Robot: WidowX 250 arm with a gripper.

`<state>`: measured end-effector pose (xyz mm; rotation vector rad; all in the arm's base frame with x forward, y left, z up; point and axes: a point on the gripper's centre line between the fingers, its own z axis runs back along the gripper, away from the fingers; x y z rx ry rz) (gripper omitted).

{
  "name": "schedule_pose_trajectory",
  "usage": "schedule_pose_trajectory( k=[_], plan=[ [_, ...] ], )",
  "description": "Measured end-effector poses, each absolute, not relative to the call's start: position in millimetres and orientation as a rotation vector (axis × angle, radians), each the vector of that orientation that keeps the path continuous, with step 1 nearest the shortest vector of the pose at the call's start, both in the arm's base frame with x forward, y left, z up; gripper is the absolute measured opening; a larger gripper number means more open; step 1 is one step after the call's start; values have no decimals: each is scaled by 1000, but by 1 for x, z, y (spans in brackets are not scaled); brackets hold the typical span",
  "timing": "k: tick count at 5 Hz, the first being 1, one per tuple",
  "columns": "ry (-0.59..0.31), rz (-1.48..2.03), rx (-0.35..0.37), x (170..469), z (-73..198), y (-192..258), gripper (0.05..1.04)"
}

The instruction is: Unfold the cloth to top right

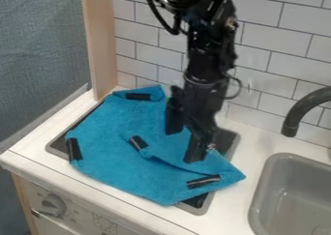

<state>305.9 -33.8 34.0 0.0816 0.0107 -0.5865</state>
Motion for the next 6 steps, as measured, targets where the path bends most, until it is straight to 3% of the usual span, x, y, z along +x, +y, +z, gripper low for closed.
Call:
schedule_pose_trajectory(
  k=[1,2,4,6],
  plan=[
    [24,-326,35,306,35,-6,999],
    [-39,-84,38,307,41,8,999],
    [-97,292,138,307,48,39,999],
    [-60,401,163,319,29,67,999]
  ],
)
